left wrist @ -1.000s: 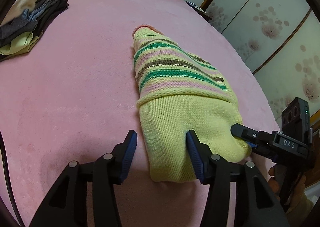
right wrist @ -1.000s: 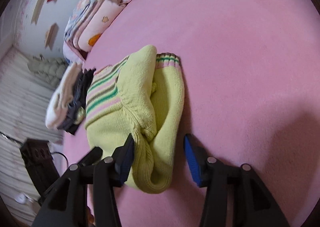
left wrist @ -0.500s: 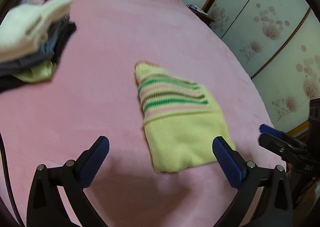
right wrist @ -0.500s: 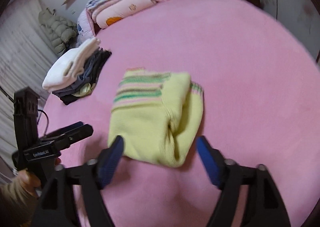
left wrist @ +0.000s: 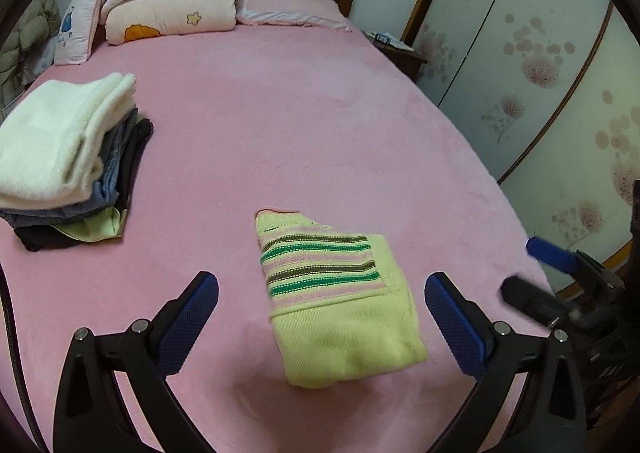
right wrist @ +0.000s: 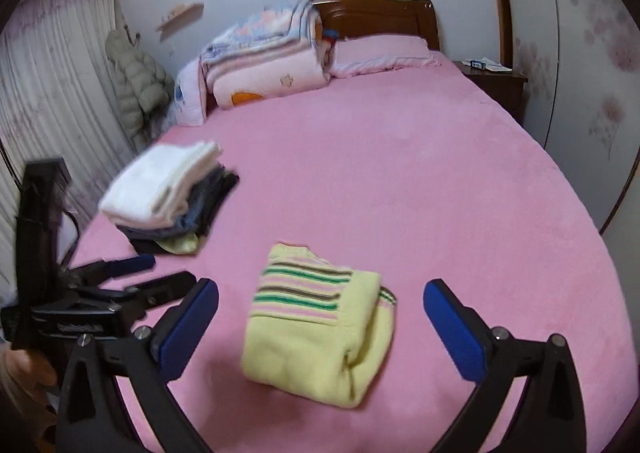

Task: Fold large clothes
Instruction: 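Grasp the folded cardigan bundle with both grippers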

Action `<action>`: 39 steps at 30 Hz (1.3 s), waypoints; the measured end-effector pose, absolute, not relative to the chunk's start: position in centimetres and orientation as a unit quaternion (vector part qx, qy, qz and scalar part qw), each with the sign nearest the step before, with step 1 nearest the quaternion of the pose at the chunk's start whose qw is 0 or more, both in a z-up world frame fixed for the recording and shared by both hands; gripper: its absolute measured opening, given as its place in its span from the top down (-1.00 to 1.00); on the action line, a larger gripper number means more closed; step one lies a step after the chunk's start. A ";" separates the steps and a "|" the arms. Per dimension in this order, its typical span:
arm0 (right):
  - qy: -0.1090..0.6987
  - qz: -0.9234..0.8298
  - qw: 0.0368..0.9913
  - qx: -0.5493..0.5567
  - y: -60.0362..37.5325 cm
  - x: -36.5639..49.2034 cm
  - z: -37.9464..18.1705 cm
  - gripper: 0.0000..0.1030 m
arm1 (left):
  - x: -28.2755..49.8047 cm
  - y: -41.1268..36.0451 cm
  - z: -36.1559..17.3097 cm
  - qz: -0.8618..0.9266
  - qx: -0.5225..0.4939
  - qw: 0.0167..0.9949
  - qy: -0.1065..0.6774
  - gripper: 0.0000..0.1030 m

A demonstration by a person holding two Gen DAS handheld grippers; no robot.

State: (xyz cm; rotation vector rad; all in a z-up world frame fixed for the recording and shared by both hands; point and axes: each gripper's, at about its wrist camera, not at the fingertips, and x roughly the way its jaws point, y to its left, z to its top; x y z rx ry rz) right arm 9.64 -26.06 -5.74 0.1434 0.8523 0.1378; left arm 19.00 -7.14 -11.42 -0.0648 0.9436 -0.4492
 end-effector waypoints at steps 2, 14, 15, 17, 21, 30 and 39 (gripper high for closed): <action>0.432 0.064 0.897 0.066 -26.2 10.5 -7.2 -0.99 | 19.9 -7.7 -12.7 -0.212 -0.037 0.861 0.460 -0.99; 0.539 0.094 0.805 0.229 -29.6 14.2 -20.5 -0.97 | 23.7 -7.9 -24.4 -0.194 -0.123 0.788 0.572 -0.99; 0.538 0.097 0.803 0.239 -29.8 14.2 -21.0 -0.97 | 23.6 -7.9 -25.0 -0.197 -0.125 0.784 0.576 -0.99; 0.540 0.102 0.796 0.253 -30.1 14.2 -21.8 -0.97 | 23.7 -8.0 -26.0 -0.201 -0.129 0.775 0.586 -0.99; 0.541 0.123 0.779 0.291 -30.8 14.6 -23.4 -0.97 | 24.0 -8.2 -28.1 -0.217 -0.137 0.761 0.597 -0.99; 0.539 0.174 0.753 0.335 -30.1 15.9 -25.9 -0.83 | 24.7 -8.4 -30.2 -0.238 -0.147 0.748 0.602 -0.99; 0.542 0.196 0.736 0.355 -29.6 17.1 -27.8 -0.44 | 24.6 -8.3 -31.0 -0.255 -0.141 0.745 0.601 -1.00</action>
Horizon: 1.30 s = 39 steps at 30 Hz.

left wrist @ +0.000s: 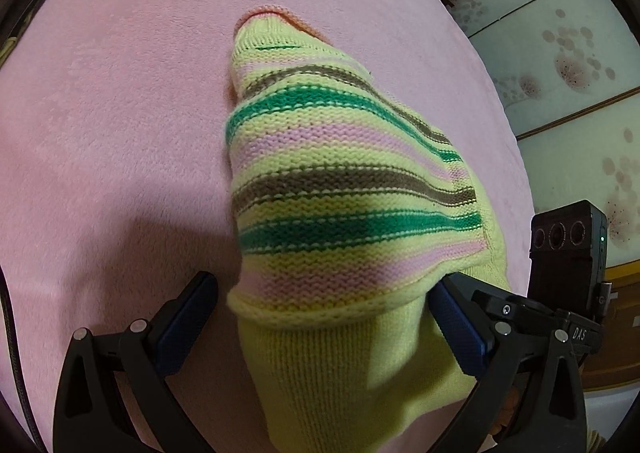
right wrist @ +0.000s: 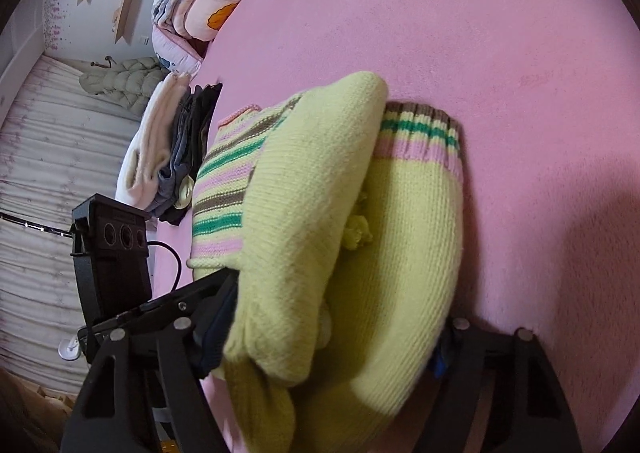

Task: Fold large clothes
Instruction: 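Grasp the folded cardigan bundle with both grippers, then lift and carry the bundle onto the white towel stack with both grippers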

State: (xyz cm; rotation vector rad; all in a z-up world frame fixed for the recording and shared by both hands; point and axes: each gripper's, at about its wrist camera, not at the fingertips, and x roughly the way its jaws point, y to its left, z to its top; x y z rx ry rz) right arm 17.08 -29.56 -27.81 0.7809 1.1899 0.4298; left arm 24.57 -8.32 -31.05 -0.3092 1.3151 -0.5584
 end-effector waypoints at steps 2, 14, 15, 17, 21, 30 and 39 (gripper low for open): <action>0.541 0.196 0.736 0.356 -29.7 17.0 -28.0 -0.39 | 24.5 -8.2 -31.3 -0.258 -0.143 0.745 0.598 -1.00; 0.528 0.180 0.743 0.369 -29.5 16.1 -28.0 0.05 | 22.6 -8.3 -29.7 -0.252 -0.127 0.773 0.568 -0.22; 0.528 0.175 0.747 0.363 -29.3 15.8 -27.5 0.07 | 22.3 -8.4 -29.1 -0.253 -0.122 0.775 0.566 -0.08; 0.524 0.165 0.757 0.354 -28.7 15.1 -26.2 0.13 | 21.1 -8.4 -27.3 -0.254 -0.103 0.785 0.555 -0.02; 0.522 0.162 0.764 0.344 -27.2 12.8 -23.6 0.17 | 17.8 -6.9 -24.1 -0.260 -0.089 0.791 0.547 0.00; 0.567 0.196 0.735 0.316 -17.4 6.4 -17.2 0.17 | 9.2 3.9 -16.8 -0.231 -0.101 0.788 0.561 0.01; 0.531 0.283 0.750 0.275 -3.3 15.7 -7.3 0.17 | 16.4 17.6 -5.0 -0.192 -0.097 0.847 0.486 -0.01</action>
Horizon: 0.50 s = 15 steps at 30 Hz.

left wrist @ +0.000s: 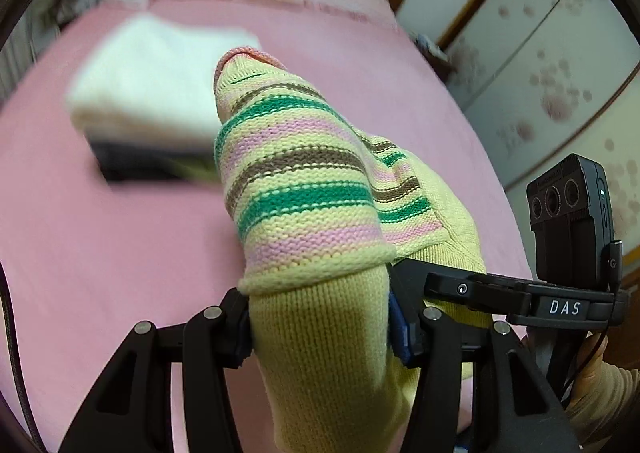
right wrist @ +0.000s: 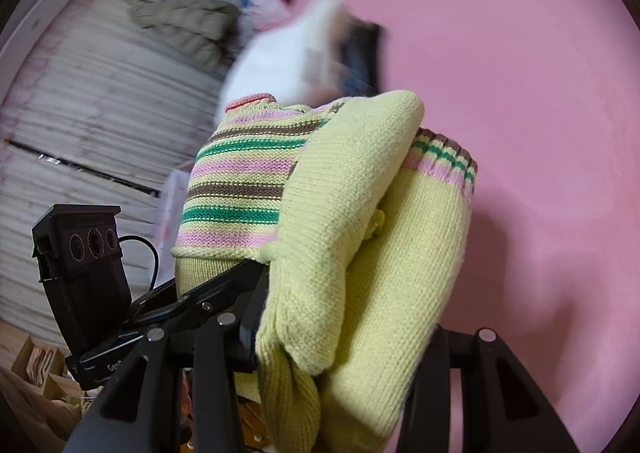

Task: Fold large clothes
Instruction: 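Lift and carry the bundle onto the white towel stack with both grippers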

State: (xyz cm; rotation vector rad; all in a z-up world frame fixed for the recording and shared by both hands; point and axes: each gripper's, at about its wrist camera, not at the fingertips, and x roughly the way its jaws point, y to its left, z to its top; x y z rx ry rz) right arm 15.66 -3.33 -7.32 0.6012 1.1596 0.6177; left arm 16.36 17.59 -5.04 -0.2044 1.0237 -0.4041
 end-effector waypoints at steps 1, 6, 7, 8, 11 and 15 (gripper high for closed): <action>0.517 0.292 0.757 0.274 -1.6 17.9 -5.9 0.17 | 18.3 19.2 -3.6 -0.191 -0.093 0.855 0.473 -0.01; 0.469 0.309 0.780 0.275 4.5 28.1 -2.0 0.17 | 28.7 25.1 0.4 -0.201 -0.053 0.878 0.431 -0.04; 0.460 0.309 0.785 0.276 5.4 30.2 -1.8 0.17 | 31.3 26.3 0.6 -0.202 -0.044 0.881 0.425 -0.04; 0.453 0.310 0.787 0.282 6.5 33.0 -1.8 0.16 | 33.0 27.1 0.5 -0.202 -0.038 0.883 0.422 -0.05; 0.445 0.309 0.783 0.307 9.0 39.4 -3.8 0.16 | 39.6 29.5 -1.3 -0.202 -0.035 0.885 0.417 -0.06; 0.454 0.289 0.787 0.302 11.6 45.9 -8.1 0.14 | 47.0 31.4 -7.8 -0.183 -0.084 0.861 0.466 -0.09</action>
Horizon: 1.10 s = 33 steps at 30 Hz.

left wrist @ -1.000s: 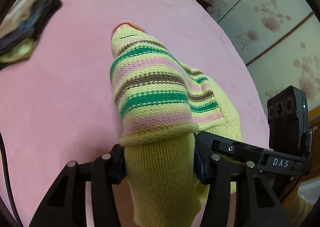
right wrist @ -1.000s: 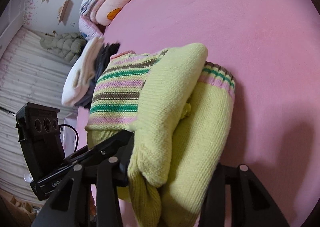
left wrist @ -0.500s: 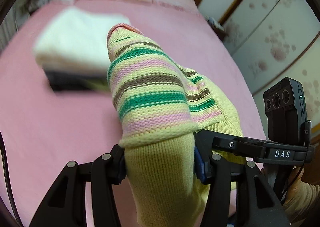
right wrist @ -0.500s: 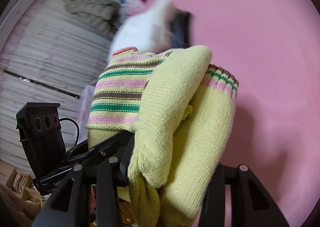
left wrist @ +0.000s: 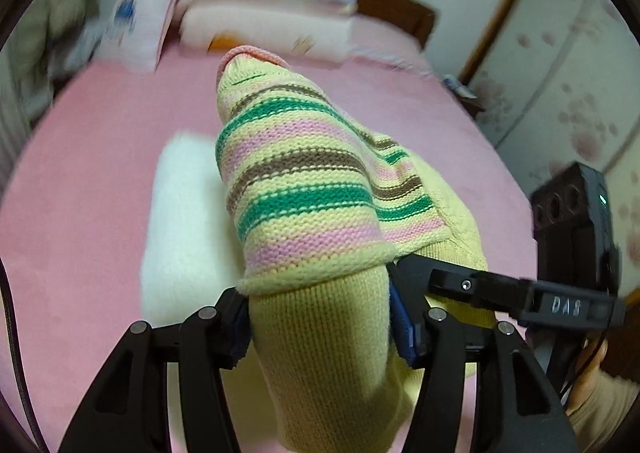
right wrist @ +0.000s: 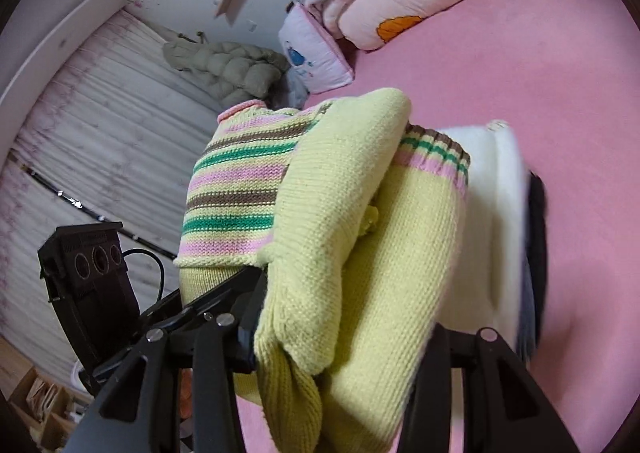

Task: Fold large clothes
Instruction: 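Lift and carry the bundle onto the white towel stack with both grippers, then open both grippers and withdraw them from the stack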

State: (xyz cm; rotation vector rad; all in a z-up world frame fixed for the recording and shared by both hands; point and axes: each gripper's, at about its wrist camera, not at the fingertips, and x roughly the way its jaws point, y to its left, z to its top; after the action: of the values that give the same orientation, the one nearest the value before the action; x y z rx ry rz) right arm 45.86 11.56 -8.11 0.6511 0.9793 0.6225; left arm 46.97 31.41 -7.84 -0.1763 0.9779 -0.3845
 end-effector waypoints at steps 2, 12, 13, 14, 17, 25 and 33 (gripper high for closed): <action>0.475 0.267 0.786 0.292 12.6 47.6 -10.8 0.13 | 48.7 32.7 -11.5 -0.170 -0.102 0.844 0.498 -0.17; 0.492 0.234 0.792 0.275 11.4 47.0 -14.1 -0.19 | 48.3 31.0 -12.8 -0.180 -0.040 0.881 0.436 -0.52; 0.492 0.231 0.796 0.266 11.1 46.4 -13.6 -0.21 | 48.1 31.0 -12.7 -0.174 -0.040 0.882 0.437 -0.53; 0.492 0.227 0.801 0.255 10.9 45.7 -13.2 -0.21 | 47.7 30.8 -12.4 -0.164 -0.043 0.882 0.439 -0.58; 0.488 0.219 0.811 0.238 8.8 42.2 -11.7 -0.22 | 45.0 30.0 -11.3 -0.132 -0.052 0.884 0.445 -0.75; 0.501 0.206 0.791 0.285 2.5 30.4 -9.9 -0.22 | 32.2 28.5 -7.3 -0.137 -0.084 0.845 0.511 -0.90; 0.519 0.227 0.773 0.285 -3.7 17.9 -3.7 -0.22 | 17.5 23.1 0.1 -0.126 -0.088 0.844 0.513 -0.99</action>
State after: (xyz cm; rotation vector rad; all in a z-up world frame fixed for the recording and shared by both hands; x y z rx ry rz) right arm 17.87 -3.67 -3.74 0.6166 1.1236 0.4928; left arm 17.48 23.15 0.15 -0.1850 1.0833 -0.2655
